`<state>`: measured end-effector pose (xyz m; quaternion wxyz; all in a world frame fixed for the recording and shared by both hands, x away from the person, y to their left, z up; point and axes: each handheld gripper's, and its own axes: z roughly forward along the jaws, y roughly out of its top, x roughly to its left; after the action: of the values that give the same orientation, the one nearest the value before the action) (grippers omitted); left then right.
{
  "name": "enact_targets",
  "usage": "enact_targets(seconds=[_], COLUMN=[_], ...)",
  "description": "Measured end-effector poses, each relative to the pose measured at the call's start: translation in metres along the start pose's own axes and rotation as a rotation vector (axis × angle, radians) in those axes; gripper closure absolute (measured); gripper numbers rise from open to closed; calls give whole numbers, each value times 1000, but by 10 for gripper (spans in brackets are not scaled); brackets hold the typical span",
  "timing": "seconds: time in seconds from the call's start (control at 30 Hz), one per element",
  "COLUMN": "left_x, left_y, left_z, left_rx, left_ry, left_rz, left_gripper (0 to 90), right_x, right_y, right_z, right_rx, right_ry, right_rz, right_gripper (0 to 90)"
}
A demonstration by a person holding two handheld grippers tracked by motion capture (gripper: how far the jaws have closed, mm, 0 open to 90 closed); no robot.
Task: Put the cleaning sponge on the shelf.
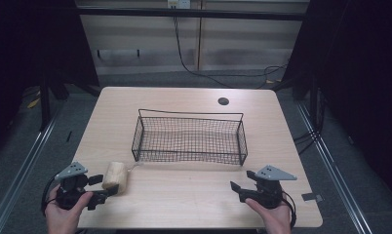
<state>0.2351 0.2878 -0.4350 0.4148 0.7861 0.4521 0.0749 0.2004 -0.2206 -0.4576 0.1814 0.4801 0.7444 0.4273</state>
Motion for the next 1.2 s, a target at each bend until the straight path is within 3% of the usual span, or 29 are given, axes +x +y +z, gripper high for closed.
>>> enact_targets(seconds=[0.2,0.33,0.43,0.53,0.63,0.7,0.87,1.0,1.07,1.2], left_x=[0,-3,-3,1,2,3,7,8,5,4], left_y=[0,2,4,9,12,15,25,35,43,50], left_z=[1,3,6,2,-4,-9,-10,-5,-2,-2], left_rx=[-16,4,15,42,26,44,116,167,223,235], left_ry=[-21,-16,8,2,-4,0,3,20,24,38], left_rz=[2,4,-43,-75,-102,-107,-119,-99,-74,-68], left_gripper=[232,231,229,221,243,289,253,250,244,247], right_x=[-1,1,4,7,7,7,7,7,8,9], right_y=[1,2,3,4,4,4,3,3,2,2], right_z=[-4,-5,-5,-3,-3,-3,-3,-1,0,1], right_rx=[-3,1,7,13,18,19,27,35,46,54], right_ry=[16,35,53,69,74,74,81,88,93,95], right_rz=[25,32,17,1,1,4,13,7,10,5], right_gripper=[280,288,288,288,288,287,282,269,266,265])
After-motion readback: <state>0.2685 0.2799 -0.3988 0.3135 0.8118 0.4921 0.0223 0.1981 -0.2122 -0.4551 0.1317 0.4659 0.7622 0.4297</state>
